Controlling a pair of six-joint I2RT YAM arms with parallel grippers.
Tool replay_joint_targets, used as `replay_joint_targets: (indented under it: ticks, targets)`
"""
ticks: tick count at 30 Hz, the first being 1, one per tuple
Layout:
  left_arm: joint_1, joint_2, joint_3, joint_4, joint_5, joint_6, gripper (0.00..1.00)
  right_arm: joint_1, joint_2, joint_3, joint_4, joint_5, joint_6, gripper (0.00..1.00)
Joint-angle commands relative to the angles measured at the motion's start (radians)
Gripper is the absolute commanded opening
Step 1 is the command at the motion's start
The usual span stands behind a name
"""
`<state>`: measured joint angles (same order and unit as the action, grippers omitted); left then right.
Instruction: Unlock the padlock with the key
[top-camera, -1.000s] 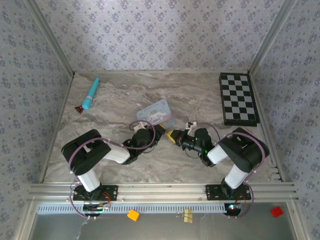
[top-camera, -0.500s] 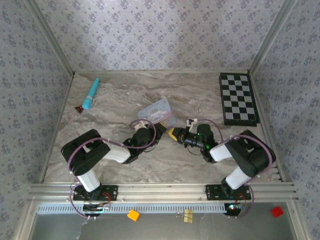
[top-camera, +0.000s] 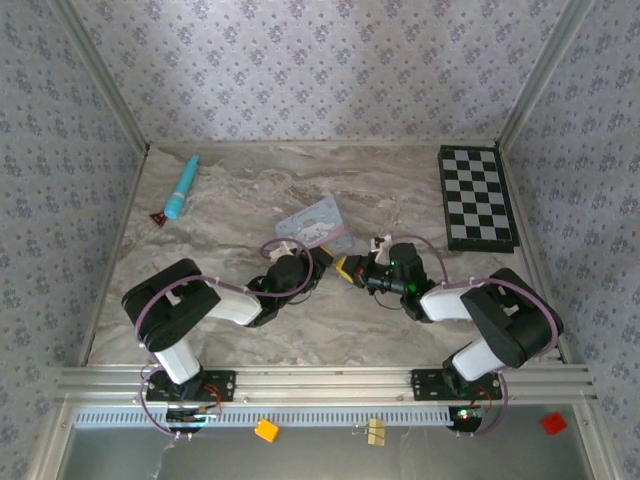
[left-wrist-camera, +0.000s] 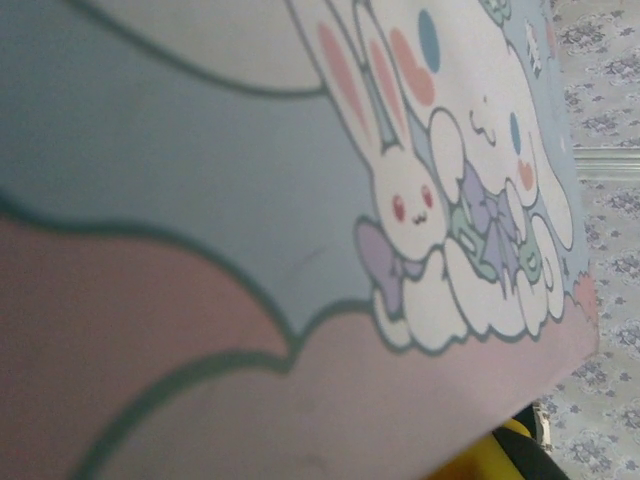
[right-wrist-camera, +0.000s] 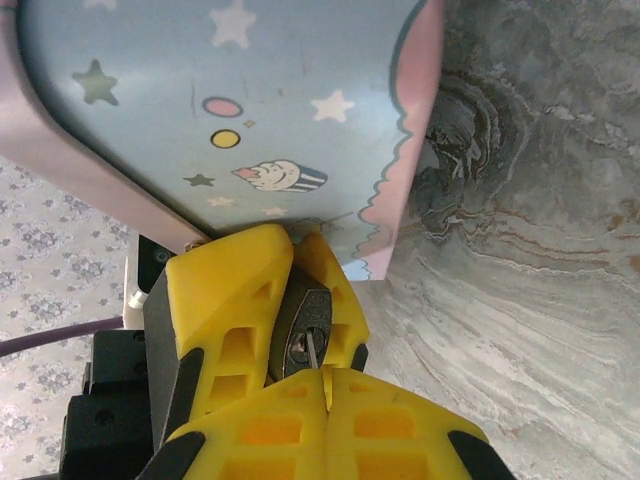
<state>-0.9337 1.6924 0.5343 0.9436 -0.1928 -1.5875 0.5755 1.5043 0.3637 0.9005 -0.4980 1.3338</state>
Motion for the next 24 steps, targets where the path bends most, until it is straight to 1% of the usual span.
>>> replay_joint_targets:
  ticks: [1,3,5,10,12,17,20,24]
  targets:
    - [-0.146,-0.045,0.074,0.124,0.342,0.013,0.00,0.058,0.009,0.128,0.117,0.013,-0.032,0.00]
    - [-0.146,-0.046,0.075,0.125,0.344,0.014,0.00,0.066,0.007,0.128,0.115,0.015,-0.033,0.00]
    - [-0.148,-0.046,0.081,0.123,0.345,0.016,0.00,0.051,0.007,0.117,0.121,0.012,-0.031,0.00]
    - [-0.149,-0.051,0.082,0.118,0.350,0.018,0.00,-0.078,0.029,0.074,0.162,-0.024,-0.010,0.00]
    - [-0.149,-0.054,0.084,0.112,0.351,0.020,0.00,-0.101,0.033,0.074,0.167,-0.037,-0.008,0.00]
    - [-0.152,-0.053,0.095,0.110,0.359,0.023,0.00,-0.100,0.042,0.090,0.156,-0.040,-0.016,0.00]
    - [-0.153,-0.053,0.099,0.111,0.365,0.023,0.00,-0.124,0.056,0.084,0.154,-0.044,-0.026,0.00]
    - [-0.154,-0.057,0.102,0.102,0.369,0.026,0.00,-0.153,0.096,0.077,0.195,-0.057,-0.015,0.00]
